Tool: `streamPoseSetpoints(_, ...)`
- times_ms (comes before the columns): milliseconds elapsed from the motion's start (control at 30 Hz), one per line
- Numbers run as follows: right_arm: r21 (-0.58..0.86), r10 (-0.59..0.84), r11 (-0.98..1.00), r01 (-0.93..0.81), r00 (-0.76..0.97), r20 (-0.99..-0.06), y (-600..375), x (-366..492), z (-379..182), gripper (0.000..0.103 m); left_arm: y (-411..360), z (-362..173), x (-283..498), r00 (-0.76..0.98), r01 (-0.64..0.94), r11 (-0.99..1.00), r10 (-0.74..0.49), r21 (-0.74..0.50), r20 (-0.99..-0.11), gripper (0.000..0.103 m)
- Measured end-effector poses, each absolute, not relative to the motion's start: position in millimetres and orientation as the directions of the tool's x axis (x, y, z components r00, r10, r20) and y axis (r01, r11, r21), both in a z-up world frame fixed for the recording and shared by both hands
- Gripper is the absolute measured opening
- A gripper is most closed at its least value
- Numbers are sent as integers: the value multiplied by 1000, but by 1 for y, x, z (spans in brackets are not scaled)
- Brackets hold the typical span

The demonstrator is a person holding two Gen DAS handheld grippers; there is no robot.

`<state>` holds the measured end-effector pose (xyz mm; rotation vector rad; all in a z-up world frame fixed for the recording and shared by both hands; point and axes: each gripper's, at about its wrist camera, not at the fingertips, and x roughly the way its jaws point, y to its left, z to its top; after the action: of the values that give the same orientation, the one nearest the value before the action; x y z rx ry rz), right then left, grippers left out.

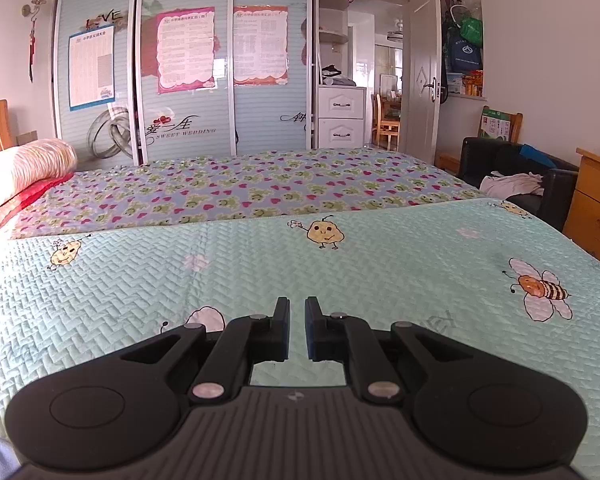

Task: Fold clothes
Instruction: 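Lower the left tool onto the garment edge beside the right tool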

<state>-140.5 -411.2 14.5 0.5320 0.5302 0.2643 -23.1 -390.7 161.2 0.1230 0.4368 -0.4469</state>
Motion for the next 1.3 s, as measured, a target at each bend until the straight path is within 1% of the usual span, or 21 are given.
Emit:
streamPoseSetpoints(67, 547, 374, 827, -126, 850, -370, -411, -149, 22, 6, -390, 161, -23, 809, 442, 897, -391, 17, -438, 9)
streamPoseSetpoints(133, 551, 396, 824, -129, 827, -399, -407, -146, 16, 5, -390, 161, -24, 808, 443, 896, -391, 17, -441, 9)
streamPoseSetpoints(167, 551, 401, 826, -121, 812, -423, -405, -144, 9, 2, -391, 162, -25, 808, 443, 896, -391, 19, -441, 9)
streamPoseSetpoints(200, 552, 406, 826, -112, 798, -445, -404, -142, 2, 1, -391, 162, -26, 807, 445, 895, -392, 19, -442, 9)
streamPoseSetpoints(300, 576, 411, 809, -113, 810, -418, -408, -147, 7, 2, -391, 163, -29, 810, 445, 895, -387, 32, -441, 9)
streamPoseSetpoints(333, 572, 406, 812, -118, 819, -407, -408, -151, 10, 4, -392, 163, -29, 809, 445, 895, -386, 33, -442, 9)
streamPoseSetpoints(467, 552, 340, 829, -87, 862, -376, -419, -165, 25, 6, -392, 160, -29, 807, 443, 896, -380, 37, -452, 9)
streamPoseSetpoints(567, 580, 318, 812, -61, 880, -353, -439, -169, 26, 6, -388, 151, -31, 794, 441, 897, -378, 22, -475, 9)
streamPoseSetpoints(633, 588, 368, 806, -67, 834, -410, -438, -159, 12, 5, -376, 139, -30, 762, 452, 892, -402, -27, -508, 9)
streamPoseSetpoints(667, 592, 391, 803, -70, 811, -435, -437, -155, 5, 0, -369, 132, -30, 741, 459, 887, -418, -59, -526, 9)
streamPoseSetpoints(700, 599, 390, 798, -70, 818, -424, -439, -157, 4, 0, -361, 125, -29, 718, 465, 881, -435, -91, -543, 9)
streamPoseSetpoints(800, 629, 386, 774, -78, 845, -370, -444, -164, 11, 3, -339, 104, -27, 647, 475, 860, -486, -187, -587, 10)
streamPoseSetpoints(833, 634, 377, 769, -81, 859, -347, -446, -168, 15, 6, -333, 97, -26, 624, 478, 852, -501, -214, -600, 10)
streamPoseSetpoints(900, 645, 359, 760, -74, 876, -323, -449, -173, 21, 6, -328, 90, -23, 587, 491, 835, -529, -249, -613, 10)
streamPoseSetpoints(1033, 635, 387, 764, -114, 869, -309, -437, -174, 24, 6, -322, 70, -17, 540, 484, 827, -540, -287, -645, 10)
streamPoseSetpoints(1133, 637, 452, 758, -141, 818, -357, -425, -163, 12, 5, -317, 54, -12, 507, 474, 824, -544, -311, -669, 11)
streamPoseSetpoints(1167, 621, 464, 773, -131, 783, -413, -418, -158, 3, 0, -316, 48, -11, 495, 470, 823, -545, -319, -676, 11)
streamPoseSetpoints(1200, 612, 459, 781, -122, 776, -432, -416, -157, -3, 0, -314, 43, -9, 484, 466, 822, -546, -327, -684, 11)
streamPoseSetpoints(1300, 610, 464, 783, -122, 768, -442, -418, -158, 2, 0, -314, 36, -6, 470, 462, 826, -538, -325, -700, 11)
